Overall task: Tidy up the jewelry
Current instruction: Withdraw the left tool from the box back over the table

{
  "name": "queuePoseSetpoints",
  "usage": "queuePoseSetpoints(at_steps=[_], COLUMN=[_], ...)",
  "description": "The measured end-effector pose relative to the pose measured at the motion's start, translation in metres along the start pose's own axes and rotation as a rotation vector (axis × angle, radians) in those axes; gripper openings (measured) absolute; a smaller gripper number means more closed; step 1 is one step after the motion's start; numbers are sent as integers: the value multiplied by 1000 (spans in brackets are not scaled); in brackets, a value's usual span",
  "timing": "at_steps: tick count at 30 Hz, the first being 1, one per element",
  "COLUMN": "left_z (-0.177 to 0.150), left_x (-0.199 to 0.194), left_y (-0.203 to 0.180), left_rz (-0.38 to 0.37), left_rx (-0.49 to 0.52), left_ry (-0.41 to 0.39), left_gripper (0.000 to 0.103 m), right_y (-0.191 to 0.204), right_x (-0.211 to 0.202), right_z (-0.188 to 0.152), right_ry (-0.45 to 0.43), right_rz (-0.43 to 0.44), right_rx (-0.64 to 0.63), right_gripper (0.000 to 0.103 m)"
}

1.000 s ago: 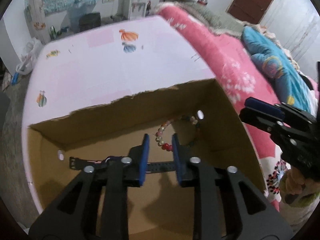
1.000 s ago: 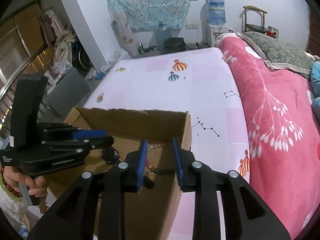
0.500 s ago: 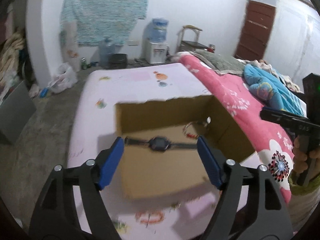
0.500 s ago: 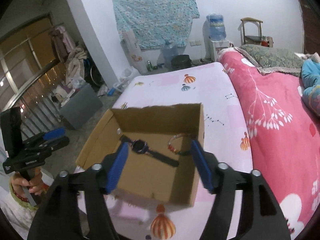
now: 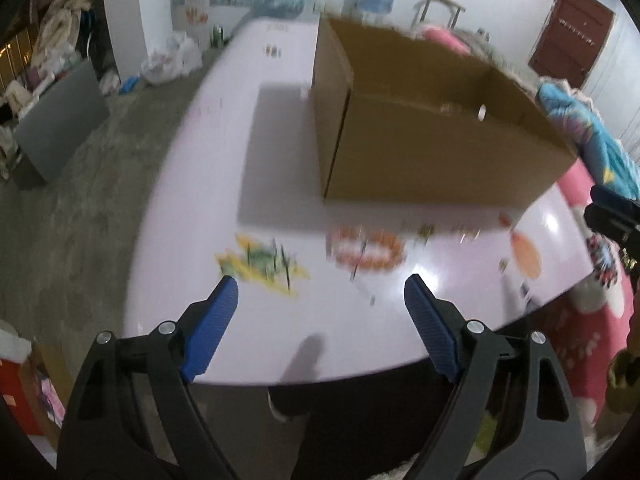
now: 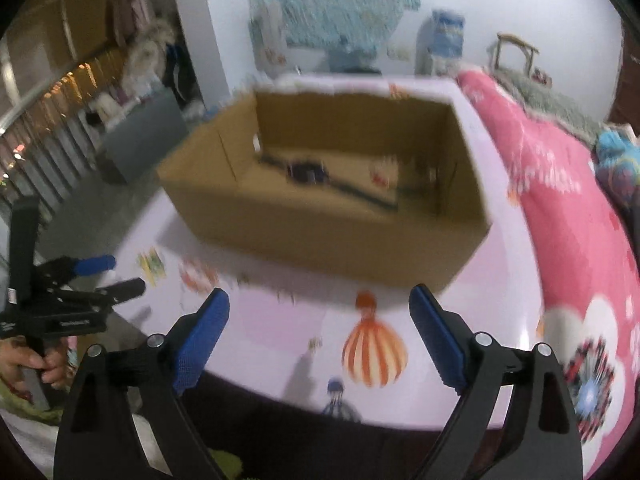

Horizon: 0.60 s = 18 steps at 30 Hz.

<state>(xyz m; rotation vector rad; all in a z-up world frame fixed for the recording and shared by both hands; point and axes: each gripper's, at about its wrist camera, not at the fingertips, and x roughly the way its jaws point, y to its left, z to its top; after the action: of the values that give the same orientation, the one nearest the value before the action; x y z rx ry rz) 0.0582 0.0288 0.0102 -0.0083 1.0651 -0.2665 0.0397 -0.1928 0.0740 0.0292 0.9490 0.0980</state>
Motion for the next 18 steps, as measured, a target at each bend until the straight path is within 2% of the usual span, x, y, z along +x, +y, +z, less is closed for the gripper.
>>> queuePoseSetpoints(at_steps=[5,8,10,18], left_z=[-22,-28,-28,-32], left_x=[28,32,34,40], left_y=[-1,-5,-11,-18], left_rz=[-11,19,44,72], left_rx=[29,75,117,181], left_ry=[67,48,44,37], left_gripper=[81,85,85,94], right_y=[-4,-6,-6,-9], right_x=[37,53,57,72], right_z=[-28,-40,-44,-48], right_ry=[113,156,170,204], right_rz=[-46,-112,-130,-193], right_rx=[80,94,100,95], right_gripper=[89,89,89,89])
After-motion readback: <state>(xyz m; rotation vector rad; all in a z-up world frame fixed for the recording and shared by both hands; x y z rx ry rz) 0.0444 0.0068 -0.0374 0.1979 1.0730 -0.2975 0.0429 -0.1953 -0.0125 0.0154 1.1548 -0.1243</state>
